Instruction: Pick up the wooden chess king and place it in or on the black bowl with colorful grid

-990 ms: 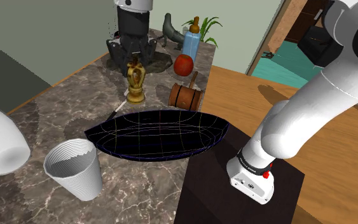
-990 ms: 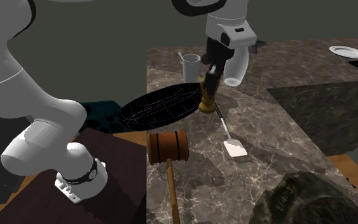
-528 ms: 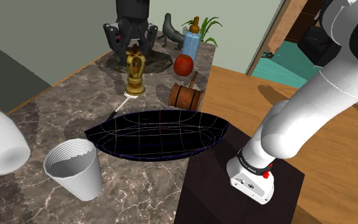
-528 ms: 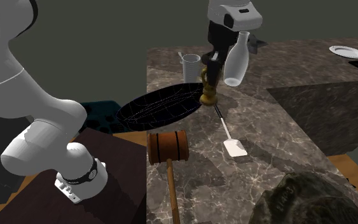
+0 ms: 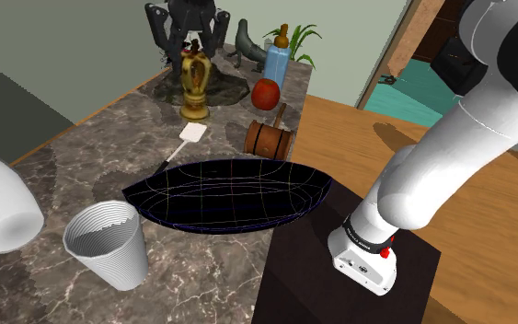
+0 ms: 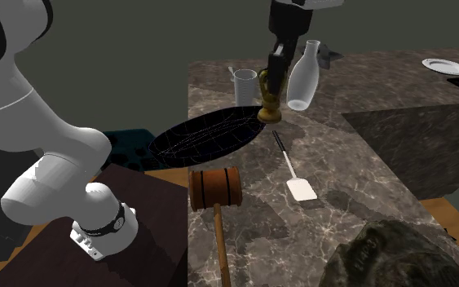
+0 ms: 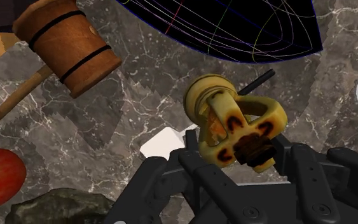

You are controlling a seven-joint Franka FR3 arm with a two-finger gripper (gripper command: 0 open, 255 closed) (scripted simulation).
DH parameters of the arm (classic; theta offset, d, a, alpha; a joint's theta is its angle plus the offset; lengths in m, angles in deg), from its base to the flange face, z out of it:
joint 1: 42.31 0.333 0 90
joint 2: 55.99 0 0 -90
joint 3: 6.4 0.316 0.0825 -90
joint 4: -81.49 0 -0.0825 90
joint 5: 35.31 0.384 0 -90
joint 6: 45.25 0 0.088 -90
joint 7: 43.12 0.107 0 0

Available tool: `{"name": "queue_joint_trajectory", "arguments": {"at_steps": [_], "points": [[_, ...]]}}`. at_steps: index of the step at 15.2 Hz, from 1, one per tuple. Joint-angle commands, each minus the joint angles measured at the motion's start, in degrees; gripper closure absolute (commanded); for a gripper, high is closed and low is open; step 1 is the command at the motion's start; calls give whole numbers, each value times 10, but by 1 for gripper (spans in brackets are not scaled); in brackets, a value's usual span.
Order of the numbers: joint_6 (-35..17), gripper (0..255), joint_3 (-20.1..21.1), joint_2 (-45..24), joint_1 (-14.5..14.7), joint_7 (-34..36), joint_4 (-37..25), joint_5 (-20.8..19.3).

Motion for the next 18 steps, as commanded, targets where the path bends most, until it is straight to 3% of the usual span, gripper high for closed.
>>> {"name": "queue_joint_trajectory", "arguments": {"at_steps": [1, 11, 18], "points": [[6, 255, 0, 18, 2, 3, 10, 7], [55, 255, 9, 203, 40, 45, 131, 79], [3, 255, 12, 224, 45, 36, 203, 86]]}}
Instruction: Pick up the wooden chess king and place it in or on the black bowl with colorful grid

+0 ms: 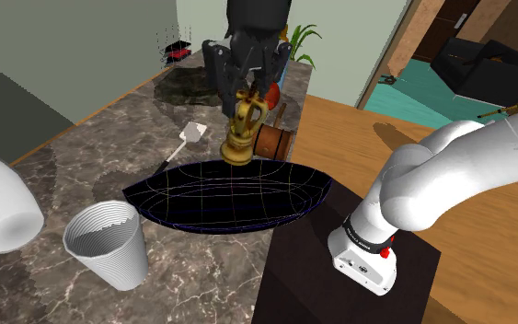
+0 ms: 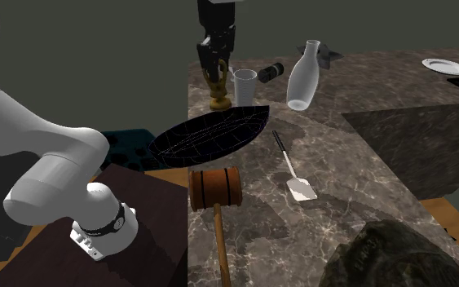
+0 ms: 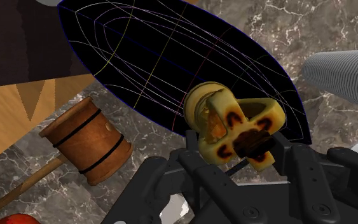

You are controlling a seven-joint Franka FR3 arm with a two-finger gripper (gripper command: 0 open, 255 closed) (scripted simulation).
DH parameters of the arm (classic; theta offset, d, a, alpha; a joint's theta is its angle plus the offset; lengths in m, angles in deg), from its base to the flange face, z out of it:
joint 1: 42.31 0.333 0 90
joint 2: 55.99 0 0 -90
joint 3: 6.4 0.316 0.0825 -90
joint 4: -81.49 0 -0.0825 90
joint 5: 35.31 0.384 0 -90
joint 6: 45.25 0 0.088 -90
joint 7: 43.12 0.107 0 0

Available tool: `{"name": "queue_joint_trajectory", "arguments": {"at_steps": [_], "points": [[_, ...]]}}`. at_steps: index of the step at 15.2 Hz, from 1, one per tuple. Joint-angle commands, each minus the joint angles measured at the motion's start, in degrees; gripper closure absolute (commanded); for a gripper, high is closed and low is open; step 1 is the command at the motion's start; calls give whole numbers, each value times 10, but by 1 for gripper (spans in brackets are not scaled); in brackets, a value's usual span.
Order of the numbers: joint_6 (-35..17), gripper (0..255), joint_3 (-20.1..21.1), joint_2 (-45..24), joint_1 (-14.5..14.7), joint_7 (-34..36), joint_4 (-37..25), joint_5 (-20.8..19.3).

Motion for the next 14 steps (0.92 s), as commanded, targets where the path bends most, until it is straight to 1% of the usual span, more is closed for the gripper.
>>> {"name": "queue_joint_trajectory", "arguments": {"at_steps": [1, 11, 14], "points": [[-16, 255, 1, 5, 1, -2, 20, 2], [-88, 255, 10, 23, 7, -12, 111, 13], [-88, 255, 10, 23, 7, -12, 111, 13]]}}
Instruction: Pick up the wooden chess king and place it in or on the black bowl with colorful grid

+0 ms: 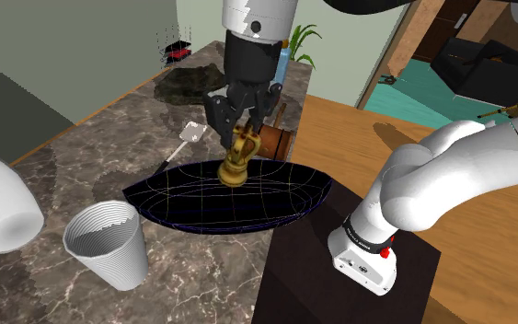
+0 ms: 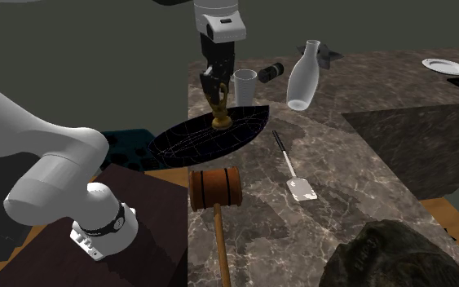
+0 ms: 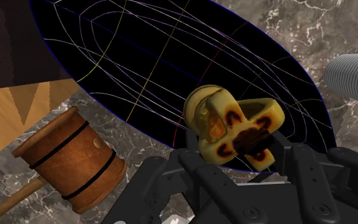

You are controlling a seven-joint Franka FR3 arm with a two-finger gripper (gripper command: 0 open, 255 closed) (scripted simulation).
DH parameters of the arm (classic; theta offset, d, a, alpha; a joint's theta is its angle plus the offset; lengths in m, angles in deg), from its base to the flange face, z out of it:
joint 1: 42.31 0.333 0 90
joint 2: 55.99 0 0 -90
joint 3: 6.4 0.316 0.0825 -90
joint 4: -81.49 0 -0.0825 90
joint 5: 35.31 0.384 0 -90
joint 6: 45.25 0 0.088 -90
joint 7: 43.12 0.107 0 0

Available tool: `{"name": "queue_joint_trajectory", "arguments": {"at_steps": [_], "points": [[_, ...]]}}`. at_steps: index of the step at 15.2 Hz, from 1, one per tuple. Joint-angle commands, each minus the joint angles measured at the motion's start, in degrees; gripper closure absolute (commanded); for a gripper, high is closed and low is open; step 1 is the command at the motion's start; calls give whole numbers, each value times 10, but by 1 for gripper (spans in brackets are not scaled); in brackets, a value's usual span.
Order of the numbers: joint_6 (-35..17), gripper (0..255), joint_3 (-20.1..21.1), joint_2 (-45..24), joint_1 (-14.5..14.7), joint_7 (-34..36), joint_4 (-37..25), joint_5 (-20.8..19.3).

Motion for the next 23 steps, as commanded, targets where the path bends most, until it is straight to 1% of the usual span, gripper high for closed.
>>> {"name": "queue_joint_trajectory", "arguments": {"at_steps": [1, 5, 6, 11, 15, 23], "points": [[-1, 255, 0, 0, 0, 0, 1, 0], [-1, 255, 0, 0, 0, 0, 1, 0], [-1, 0, 0, 0, 0, 0, 1, 0], [-1, 0, 0, 0, 0, 0, 1, 0], [68, 0, -11, -15, -6, 6, -82, -11], [68, 0, -11, -15, -6, 6, -82, -11]]}}
